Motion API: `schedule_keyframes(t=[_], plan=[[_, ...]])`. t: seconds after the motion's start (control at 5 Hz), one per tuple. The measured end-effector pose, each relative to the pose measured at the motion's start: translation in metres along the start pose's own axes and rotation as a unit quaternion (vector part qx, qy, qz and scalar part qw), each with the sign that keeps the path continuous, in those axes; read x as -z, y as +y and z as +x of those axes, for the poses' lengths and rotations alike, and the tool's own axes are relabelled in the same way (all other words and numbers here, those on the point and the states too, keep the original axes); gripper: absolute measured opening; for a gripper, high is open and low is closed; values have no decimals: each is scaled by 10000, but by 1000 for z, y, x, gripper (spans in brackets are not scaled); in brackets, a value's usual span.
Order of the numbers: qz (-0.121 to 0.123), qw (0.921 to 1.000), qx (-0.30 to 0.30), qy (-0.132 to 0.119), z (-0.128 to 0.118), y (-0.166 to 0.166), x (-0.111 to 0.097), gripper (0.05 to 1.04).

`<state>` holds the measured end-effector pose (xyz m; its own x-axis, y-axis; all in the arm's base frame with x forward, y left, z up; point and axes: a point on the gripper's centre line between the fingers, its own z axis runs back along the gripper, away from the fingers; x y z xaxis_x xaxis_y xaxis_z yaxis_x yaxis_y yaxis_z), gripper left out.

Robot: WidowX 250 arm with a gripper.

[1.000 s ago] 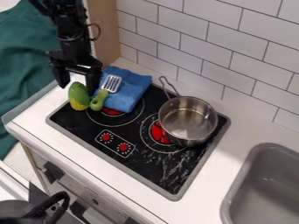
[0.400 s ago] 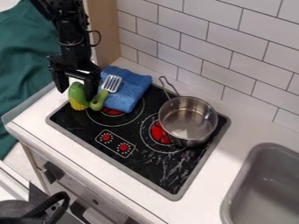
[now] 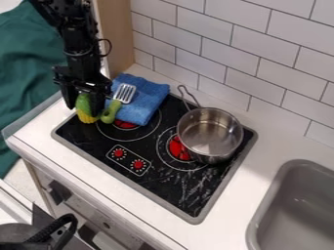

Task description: Move the green object from the left burner to the silver pot on the right burner

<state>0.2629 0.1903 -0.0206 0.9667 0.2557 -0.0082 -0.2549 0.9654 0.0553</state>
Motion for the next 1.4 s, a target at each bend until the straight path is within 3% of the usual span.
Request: schedule_keyframes(t=[0.2,0.4,0.6,0.8,1.0,1.2,1.4], plan=[[-19,10000,63,48,0,-3,-1,662],[154,9984,215,-496,12,-12,-43,662],[330,9906,866,-1005,25,-54,-90,662],[323,9832,1445,-1070,27,-108,-102,662],[382,9762,1830,-1096,22,-157,-105,662],[310,9779,1840,-939,9,-181,-91,662],[192,9811,1766,-767,-1,-179,-73,662]])
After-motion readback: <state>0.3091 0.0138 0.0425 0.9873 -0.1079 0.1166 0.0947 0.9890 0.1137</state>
